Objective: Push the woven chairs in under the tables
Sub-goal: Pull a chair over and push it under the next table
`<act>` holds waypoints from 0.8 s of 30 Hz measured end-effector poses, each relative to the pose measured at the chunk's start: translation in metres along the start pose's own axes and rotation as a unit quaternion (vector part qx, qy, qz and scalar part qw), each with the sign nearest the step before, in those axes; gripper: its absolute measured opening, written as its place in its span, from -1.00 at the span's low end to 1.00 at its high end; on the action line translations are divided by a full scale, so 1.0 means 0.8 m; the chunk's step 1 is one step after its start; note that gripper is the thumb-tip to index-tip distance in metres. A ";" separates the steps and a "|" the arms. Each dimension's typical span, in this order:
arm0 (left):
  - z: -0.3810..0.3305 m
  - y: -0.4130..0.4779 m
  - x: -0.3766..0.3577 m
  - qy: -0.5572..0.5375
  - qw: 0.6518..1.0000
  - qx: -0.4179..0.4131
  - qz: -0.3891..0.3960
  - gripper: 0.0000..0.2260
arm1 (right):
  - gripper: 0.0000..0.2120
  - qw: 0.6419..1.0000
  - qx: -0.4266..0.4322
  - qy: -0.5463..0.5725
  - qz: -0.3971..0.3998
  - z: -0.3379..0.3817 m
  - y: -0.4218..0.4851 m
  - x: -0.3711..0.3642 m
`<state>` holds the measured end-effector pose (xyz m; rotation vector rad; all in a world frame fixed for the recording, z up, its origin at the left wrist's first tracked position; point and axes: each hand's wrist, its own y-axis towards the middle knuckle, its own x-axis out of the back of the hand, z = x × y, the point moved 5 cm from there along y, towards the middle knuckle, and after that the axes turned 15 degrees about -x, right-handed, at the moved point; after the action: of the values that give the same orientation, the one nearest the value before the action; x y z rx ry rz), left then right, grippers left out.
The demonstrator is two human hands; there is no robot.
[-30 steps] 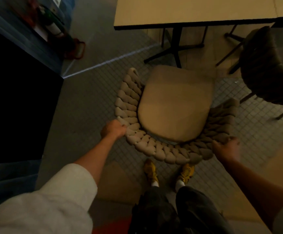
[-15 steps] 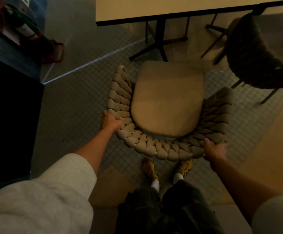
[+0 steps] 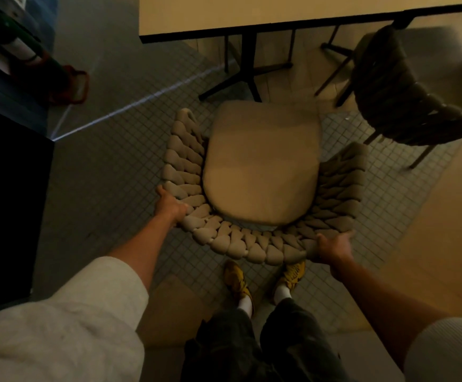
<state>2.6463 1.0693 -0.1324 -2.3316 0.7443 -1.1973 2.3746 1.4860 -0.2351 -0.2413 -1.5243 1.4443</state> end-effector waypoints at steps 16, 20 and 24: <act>-0.011 -0.024 -0.036 -0.020 1.000 -0.007 -0.016 -0.22 | -0.07 0.992 0.047 -0.097 -0.066 0.072 -0.080 0.050; -0.015 -0.026 -0.043 -0.033 0.999 -0.016 -0.022 -0.24 | -0.11 0.987 0.068 -0.122 -0.079 0.090 -0.077 0.059; -0.026 -0.028 -0.048 -0.026 0.999 -0.017 -0.022 -0.26 | -0.12 0.983 0.079 -0.147 -0.081 0.112 -0.073 0.067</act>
<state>2.6167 1.1083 -0.1312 -2.4082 0.7048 -1.1457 2.3091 1.4497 -0.1417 0.1960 -1.6107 1.5078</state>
